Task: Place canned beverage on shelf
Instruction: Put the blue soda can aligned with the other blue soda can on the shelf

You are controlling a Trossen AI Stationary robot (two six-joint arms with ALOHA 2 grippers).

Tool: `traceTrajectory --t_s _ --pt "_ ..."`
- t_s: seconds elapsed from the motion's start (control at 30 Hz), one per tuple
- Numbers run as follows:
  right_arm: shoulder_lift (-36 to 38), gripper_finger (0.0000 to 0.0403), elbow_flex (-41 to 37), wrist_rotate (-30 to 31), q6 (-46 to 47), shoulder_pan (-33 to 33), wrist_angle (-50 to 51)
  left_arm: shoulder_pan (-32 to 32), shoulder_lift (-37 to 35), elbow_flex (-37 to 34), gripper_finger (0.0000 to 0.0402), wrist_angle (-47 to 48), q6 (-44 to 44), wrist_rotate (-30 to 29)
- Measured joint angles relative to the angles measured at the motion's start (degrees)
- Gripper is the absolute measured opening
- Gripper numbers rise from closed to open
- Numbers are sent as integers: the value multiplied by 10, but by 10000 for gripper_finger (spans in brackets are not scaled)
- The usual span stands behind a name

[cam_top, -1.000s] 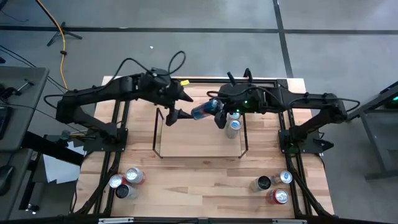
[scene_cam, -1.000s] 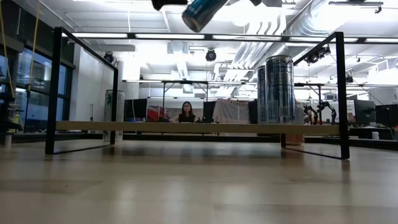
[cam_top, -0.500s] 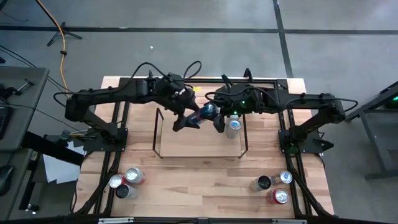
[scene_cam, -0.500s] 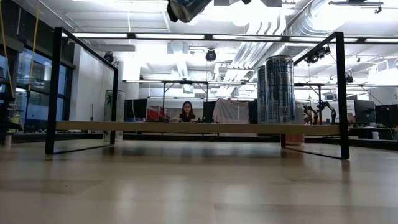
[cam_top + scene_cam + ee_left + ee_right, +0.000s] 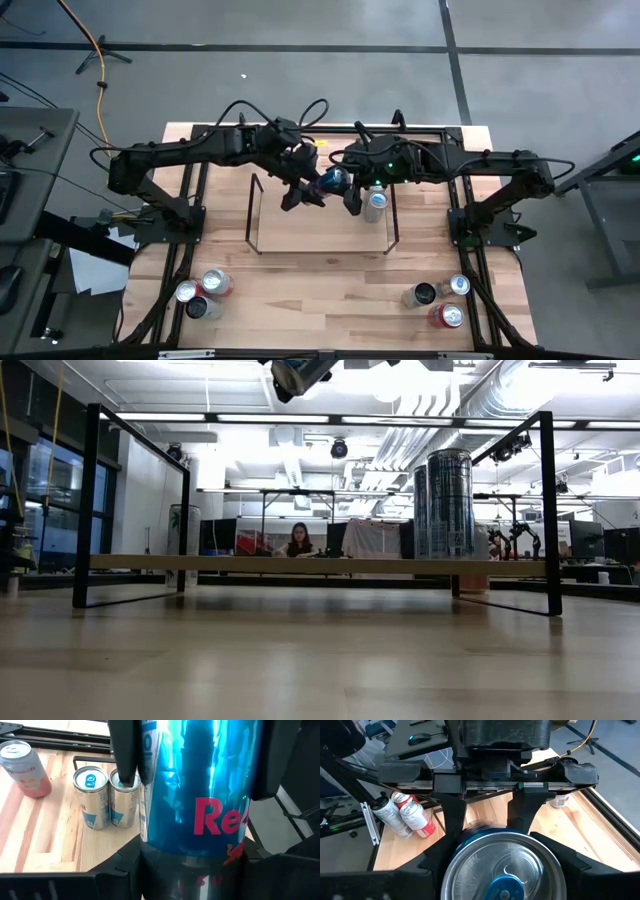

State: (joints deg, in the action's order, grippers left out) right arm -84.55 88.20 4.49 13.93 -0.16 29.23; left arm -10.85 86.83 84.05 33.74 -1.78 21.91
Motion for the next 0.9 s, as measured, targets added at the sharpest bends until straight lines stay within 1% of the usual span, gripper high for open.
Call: traceTrajectory --t_s 0.13,0.17,0.23,0.33,0.4,0.47,0.57,0.6,0.7,0.77,0.83,0.9 --pt "0 213 0 0 -9 -1 0 -5 0 0 151 2 -4 -1" --pt "0 221 0 0 -11 -1 0 -6 0 0 151 2 -4 -2" --pt "0 261 0 1 -22 -1 3 -10 -3 0 151 7 -1 -8" --pt "7 331 0 4 -18 -8 20 -15 -8 0 151 24 0 -39" --pt "13 364 0 2 -8 -15 35 -20 -14 0 151 51 -6 -60" --pt "22 384 0 -1 2 -22 50 -21 -19 0 151 62 -11 -72" --pt "35 393 0 -4 13 -31 58 -21 -24 -1 151 73 -12 -76" --pt "37 394 0 -9 15 -33 64 -19 -26 -2 151 63 -11 -76" --pt "37 394 0 -25 29 -38 69 -13 -42 -39 151 -1 12 -77" --pt "36 395 0 -36 35 -38 71 -6 -50 -79 151 -72 41 -79" --pt "32 395 0 -39 36 -40 70 0 -55 -119 151 -114 69 -93" --pt "31 396 -1 -40 36 -40 78 8 -56 -144 151 -161 90 -107"
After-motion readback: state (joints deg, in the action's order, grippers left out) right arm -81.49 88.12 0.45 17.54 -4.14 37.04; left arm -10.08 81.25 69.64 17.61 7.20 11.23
